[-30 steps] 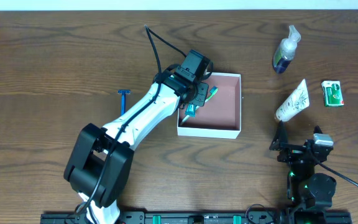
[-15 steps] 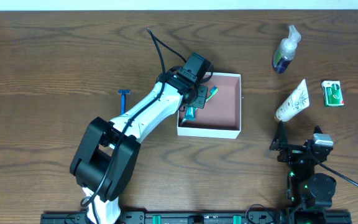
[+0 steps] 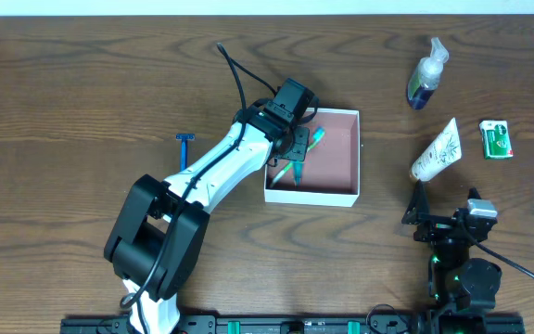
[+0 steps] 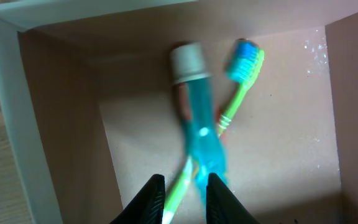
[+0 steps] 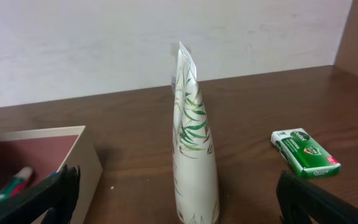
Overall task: Pack container
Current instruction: 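Release the tube into the box and move left gripper toward razor, then lower the left gripper and close it on the blue razor handle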
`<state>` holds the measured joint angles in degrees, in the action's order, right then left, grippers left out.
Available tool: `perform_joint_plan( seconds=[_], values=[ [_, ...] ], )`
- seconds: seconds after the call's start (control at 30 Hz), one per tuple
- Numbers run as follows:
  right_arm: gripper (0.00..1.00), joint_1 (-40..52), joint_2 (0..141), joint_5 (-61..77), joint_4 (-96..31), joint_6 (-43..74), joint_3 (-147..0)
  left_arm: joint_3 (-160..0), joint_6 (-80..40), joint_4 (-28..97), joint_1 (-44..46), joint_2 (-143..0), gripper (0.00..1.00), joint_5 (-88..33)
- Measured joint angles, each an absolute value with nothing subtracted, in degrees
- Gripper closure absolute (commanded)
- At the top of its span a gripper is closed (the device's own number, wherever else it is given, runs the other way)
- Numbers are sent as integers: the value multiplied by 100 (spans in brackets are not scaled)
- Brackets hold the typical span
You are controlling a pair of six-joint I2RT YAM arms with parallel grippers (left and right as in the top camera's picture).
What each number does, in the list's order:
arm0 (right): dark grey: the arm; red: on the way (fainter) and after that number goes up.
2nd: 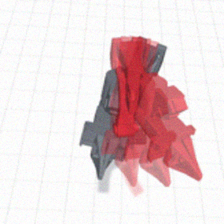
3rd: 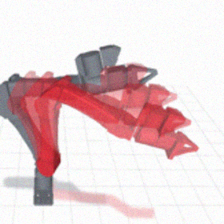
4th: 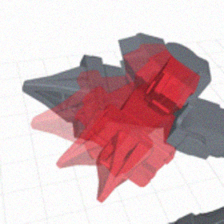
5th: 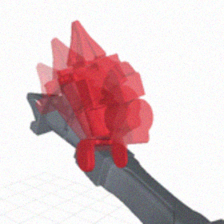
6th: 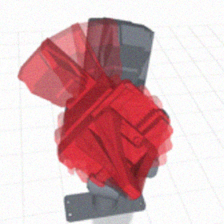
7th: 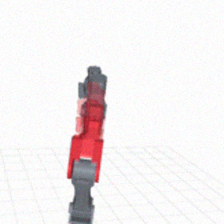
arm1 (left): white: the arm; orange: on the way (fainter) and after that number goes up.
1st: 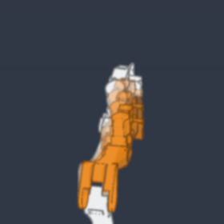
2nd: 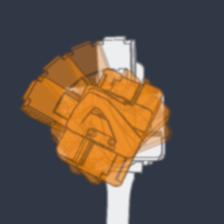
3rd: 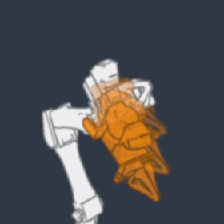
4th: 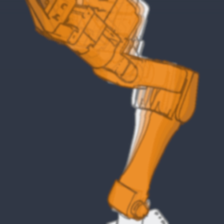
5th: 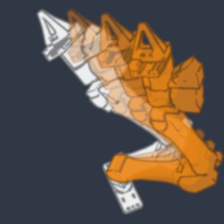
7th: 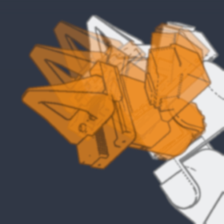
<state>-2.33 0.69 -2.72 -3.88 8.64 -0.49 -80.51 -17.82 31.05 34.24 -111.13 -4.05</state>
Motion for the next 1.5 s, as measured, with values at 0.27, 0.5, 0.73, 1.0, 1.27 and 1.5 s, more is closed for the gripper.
perform_joint_plan(
  seconds=[0.27,0.5,0.73,1.0,1.27,1.5],
  values=[
    [1,-233,69,-272,-388,864,-49,-8051,-1782,3105,3424,-11113,76,-405],
    [1,-233,69,-272,-388,864,-49,-8051,-1782,3100,3424,-11113,76,-405],
    [1,-233,69,-272,-388,864,-49,-8068,-1756,3107,3424,-10897,76,-449],
    [1,-233,69,-272,-388,864,-49,-8211,-1570,3658,3352,-9389,69,-174],
    [1,-233,69,-272,-388,864,-49,-8335,-1428,4960,2287,-8768,69,884],
    [1,-233,69,-272,-388,867,-49,-8009,-888,5013,1041,-9159,69,639]
  ],
)
